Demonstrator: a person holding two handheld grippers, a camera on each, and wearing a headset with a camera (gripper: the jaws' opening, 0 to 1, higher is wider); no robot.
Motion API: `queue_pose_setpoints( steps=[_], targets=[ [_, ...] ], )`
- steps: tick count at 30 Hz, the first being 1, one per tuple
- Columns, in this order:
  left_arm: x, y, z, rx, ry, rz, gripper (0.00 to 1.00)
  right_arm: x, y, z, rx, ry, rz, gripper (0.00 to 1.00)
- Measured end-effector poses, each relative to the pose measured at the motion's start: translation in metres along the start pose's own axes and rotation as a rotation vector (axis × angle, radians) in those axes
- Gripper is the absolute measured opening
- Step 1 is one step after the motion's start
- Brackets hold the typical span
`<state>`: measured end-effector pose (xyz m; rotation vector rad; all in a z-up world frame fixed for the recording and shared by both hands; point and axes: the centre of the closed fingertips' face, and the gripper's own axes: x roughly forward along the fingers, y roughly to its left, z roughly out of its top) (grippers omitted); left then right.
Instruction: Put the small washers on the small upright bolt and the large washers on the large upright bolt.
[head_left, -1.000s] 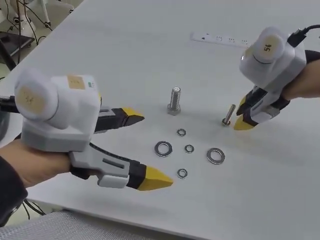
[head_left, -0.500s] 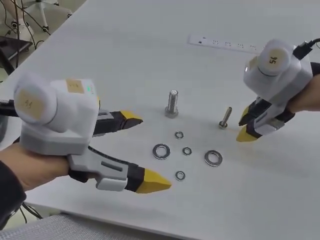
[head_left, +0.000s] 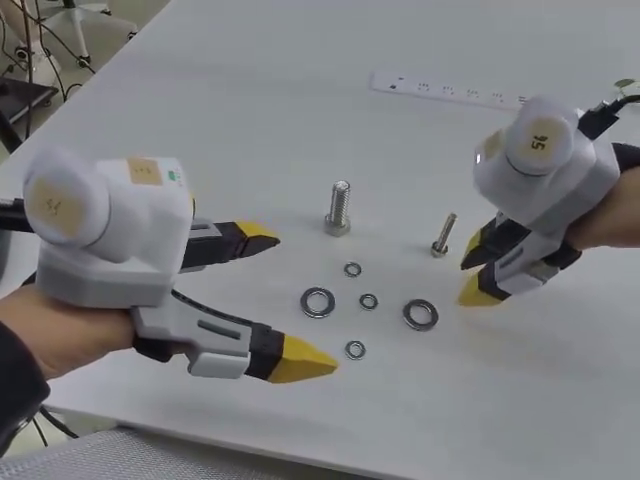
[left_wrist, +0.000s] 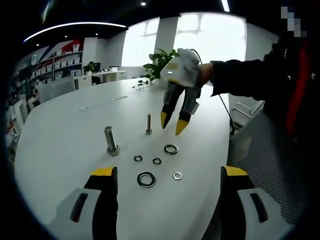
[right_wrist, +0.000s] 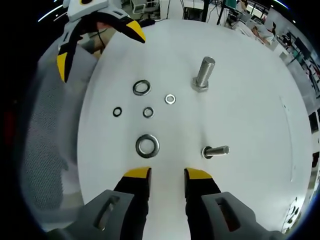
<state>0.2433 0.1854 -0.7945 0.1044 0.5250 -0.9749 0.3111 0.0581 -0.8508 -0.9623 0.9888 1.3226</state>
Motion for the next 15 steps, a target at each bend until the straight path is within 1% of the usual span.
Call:
queue_pose_setpoints(
  steps=[2,9,15],
  targets=[
    [0.0,0.0,0.0,0.001,-0.002,0.0,0.85,0.001,-0.001,0.0,-0.011,0.003,0.002,0.28],
    [-0.001,0.0,0.001,0.002,-0.006,0.003,0.85,0.009,0.016,0.011,-0.052,0.008,0.026,0.29],
    [-0.001,0.0,0.002,0.003,-0.011,0.007,0.85,0.014,0.016,0.017,-0.072,0.013,0.038,0.29]
  ],
)
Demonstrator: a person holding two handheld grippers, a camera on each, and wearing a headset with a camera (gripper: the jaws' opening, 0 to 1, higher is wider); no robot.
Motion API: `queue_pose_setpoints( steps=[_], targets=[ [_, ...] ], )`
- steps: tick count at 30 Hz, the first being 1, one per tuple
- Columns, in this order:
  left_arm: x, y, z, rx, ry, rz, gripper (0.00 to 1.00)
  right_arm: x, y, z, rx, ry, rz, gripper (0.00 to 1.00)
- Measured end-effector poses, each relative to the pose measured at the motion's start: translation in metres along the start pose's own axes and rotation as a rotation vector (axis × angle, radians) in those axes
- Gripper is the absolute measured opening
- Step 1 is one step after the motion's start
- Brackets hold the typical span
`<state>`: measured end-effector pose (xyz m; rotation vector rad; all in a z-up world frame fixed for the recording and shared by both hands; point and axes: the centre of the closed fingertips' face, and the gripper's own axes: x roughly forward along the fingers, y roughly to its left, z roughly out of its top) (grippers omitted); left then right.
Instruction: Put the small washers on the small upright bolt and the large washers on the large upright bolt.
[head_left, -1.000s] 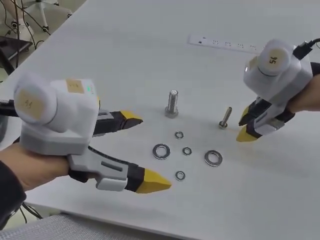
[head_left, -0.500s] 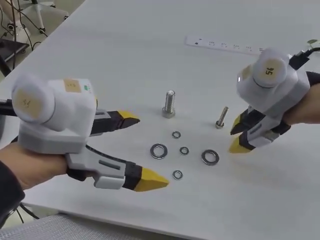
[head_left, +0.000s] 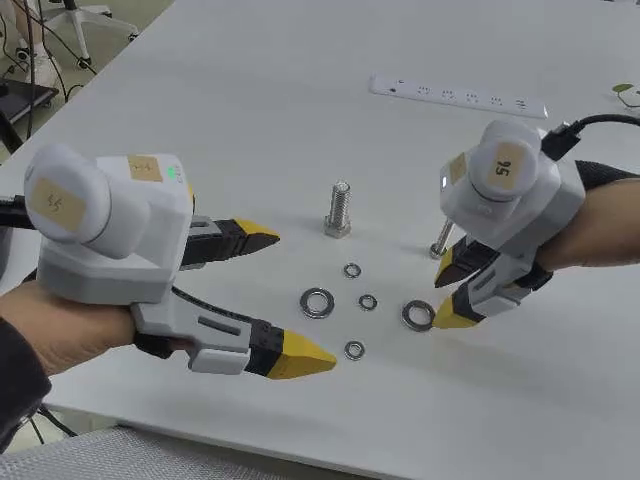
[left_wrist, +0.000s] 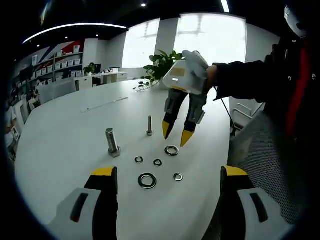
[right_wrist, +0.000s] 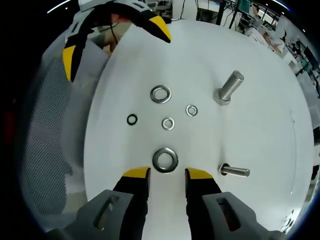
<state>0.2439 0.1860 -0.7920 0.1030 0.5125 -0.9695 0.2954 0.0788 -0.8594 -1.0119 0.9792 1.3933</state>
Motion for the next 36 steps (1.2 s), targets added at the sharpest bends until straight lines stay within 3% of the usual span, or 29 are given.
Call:
queue_pose_setpoints(
  steps=[14,36],
  targets=[
    [-0.001,0.001,0.001,0.001,-0.007,0.001,0.84,0.015,0.005,0.003,-0.028,0.036,0.008,0.29],
    [-0.003,0.006,0.005,0.0,-0.017,0.019,0.84,0.021,0.003,0.003,-0.061,0.06,-0.009,0.26]
  ],
)
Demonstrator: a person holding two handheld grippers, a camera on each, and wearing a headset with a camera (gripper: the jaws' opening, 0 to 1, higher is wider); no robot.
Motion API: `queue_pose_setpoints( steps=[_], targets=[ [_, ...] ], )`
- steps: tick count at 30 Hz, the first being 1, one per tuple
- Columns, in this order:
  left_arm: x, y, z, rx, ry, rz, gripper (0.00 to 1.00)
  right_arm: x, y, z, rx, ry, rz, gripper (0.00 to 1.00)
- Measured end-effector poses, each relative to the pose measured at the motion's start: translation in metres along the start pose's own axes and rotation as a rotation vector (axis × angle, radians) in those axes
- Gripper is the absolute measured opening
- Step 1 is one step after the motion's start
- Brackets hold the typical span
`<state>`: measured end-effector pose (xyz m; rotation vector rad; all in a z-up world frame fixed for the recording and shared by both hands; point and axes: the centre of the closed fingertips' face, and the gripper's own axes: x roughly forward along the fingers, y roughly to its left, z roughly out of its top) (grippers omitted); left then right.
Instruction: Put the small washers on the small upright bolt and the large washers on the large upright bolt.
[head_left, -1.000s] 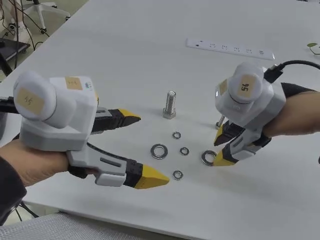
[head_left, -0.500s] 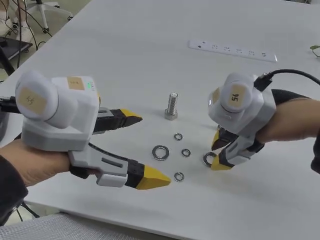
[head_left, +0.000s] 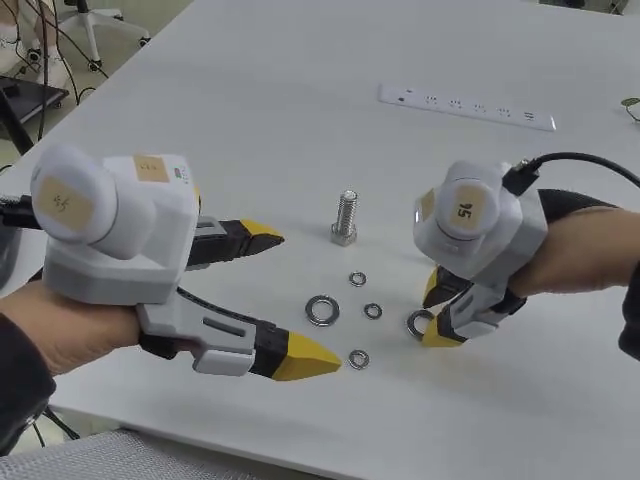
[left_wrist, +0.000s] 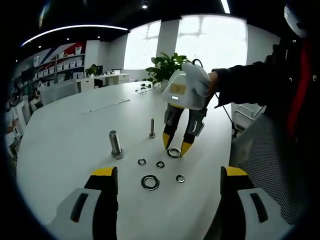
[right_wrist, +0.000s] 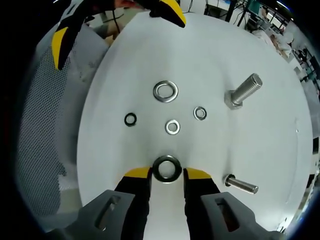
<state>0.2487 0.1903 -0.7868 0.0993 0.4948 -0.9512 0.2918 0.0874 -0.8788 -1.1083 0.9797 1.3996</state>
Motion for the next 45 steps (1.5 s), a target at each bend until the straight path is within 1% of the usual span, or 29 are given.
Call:
queue_pose_setpoints(
  steps=[9,18,23,30,37,40,43,45],
  targets=[
    [-0.003,0.003,0.002,0.003,-0.007,0.012,0.84,0.0,0.0,0.0,-0.002,0.002,-0.012,0.26],
    [-0.004,0.005,0.002,0.001,-0.012,0.024,0.84,0.001,0.0,-0.001,0.02,-0.001,-0.005,0.25],
    [-0.005,0.006,0.003,0.001,-0.013,0.028,0.84,0.001,0.0,0.0,0.042,0.004,-0.001,0.25],
    [-0.006,0.007,0.002,-0.001,-0.012,0.034,0.84,0.0,0.0,0.0,0.05,0.009,0.005,0.24],
    [-0.006,0.007,0.002,0.002,-0.007,0.035,0.84,-0.004,-0.001,0.002,0.045,0.009,0.0,0.24],
    [-0.006,0.008,0.002,0.002,-0.008,0.037,0.84,-0.009,0.0,0.003,0.039,0.015,0.0,0.24],
    [-0.007,0.008,0.002,0.003,-0.009,0.038,0.84,-0.017,-0.001,0.007,0.041,0.001,0.001,0.24],
    [-0.007,0.008,0.002,0.003,-0.009,0.038,0.84,-0.022,-0.001,0.009,0.034,0.005,-0.004,0.24]
  ],
)
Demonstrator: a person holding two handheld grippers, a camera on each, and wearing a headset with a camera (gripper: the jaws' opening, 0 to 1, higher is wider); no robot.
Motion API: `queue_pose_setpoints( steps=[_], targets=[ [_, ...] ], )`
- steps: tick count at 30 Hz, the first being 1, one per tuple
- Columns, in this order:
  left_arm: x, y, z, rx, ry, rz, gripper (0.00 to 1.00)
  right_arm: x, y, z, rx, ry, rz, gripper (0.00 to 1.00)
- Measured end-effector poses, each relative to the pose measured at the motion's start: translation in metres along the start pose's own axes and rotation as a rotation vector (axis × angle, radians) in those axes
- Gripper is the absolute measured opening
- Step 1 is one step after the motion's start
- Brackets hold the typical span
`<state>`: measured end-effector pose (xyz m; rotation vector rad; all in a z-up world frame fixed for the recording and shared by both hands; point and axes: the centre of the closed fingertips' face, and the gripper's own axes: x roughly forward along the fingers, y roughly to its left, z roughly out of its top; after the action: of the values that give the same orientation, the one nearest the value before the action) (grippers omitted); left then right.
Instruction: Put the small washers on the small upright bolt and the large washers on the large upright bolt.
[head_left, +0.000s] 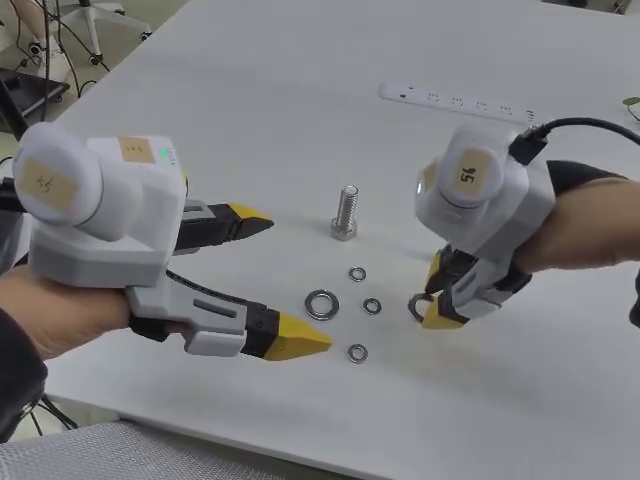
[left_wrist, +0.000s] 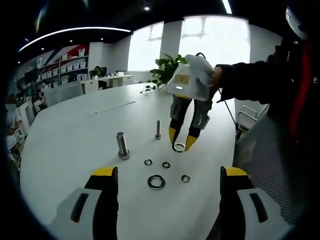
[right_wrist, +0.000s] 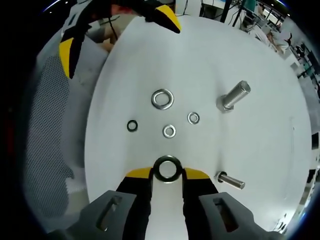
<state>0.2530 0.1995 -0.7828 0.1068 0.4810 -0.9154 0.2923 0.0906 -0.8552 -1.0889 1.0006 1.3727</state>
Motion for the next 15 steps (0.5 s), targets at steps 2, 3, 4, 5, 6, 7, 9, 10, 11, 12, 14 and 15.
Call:
queue_pose_setpoints(
  steps=[2,3,4,5,6,7,9,10,11,12,14,15],
  targets=[
    [0.0,0.0,0.0,0.001,0.0,0.001,0.84,-0.004,-0.001,0.001,-0.004,0.002,-0.006,0.24],
    [0.0,0.001,0.0,0.001,-0.001,0.003,0.84,-0.007,0.0,0.002,-0.005,0.003,-0.006,0.24],
    [-0.001,0.001,0.001,0.001,-0.002,0.004,0.84,-0.011,0.0,0.003,-0.006,0.001,-0.007,0.24],
    [-0.001,0.001,0.001,0.0,-0.004,0.004,0.84,-0.013,0.0,0.004,-0.007,-0.001,-0.008,0.24],
    [-0.001,0.001,0.001,0.0,-0.005,0.005,0.84,-0.017,0.0,0.006,-0.007,-0.006,-0.012,0.24],
    [-0.001,0.001,0.001,0.0,-0.006,0.006,0.84,-0.018,-0.001,0.006,-0.006,-0.006,-0.012,0.24],
    [-0.001,0.002,0.002,0.0,-0.007,0.007,0.84,-0.023,-0.004,0.008,-0.013,-0.009,-0.024,0.24],
    [-0.001,0.002,0.002,-0.001,-0.007,0.007,0.84,-0.025,-0.005,0.009,-0.012,-0.007,-0.025,0.24],
    [-0.001,0.002,0.002,-0.001,-0.007,0.009,0.84,-0.027,-0.006,0.01,-0.013,-0.005,-0.028,0.24],
    [-0.001,0.002,0.001,-0.001,-0.007,0.01,0.84,-0.031,-0.009,0.011,-0.018,-0.006,-0.036,0.24],
    [-0.002,0.003,0.002,-0.003,-0.011,0.013,0.84,-0.037,-0.012,0.014,-0.022,-0.007,-0.044,0.24],
    [-0.002,0.003,0.002,-0.004,-0.012,0.014,0.84,-0.038,-0.014,0.016,-0.027,-0.01,-0.05,0.24]
  ],
)
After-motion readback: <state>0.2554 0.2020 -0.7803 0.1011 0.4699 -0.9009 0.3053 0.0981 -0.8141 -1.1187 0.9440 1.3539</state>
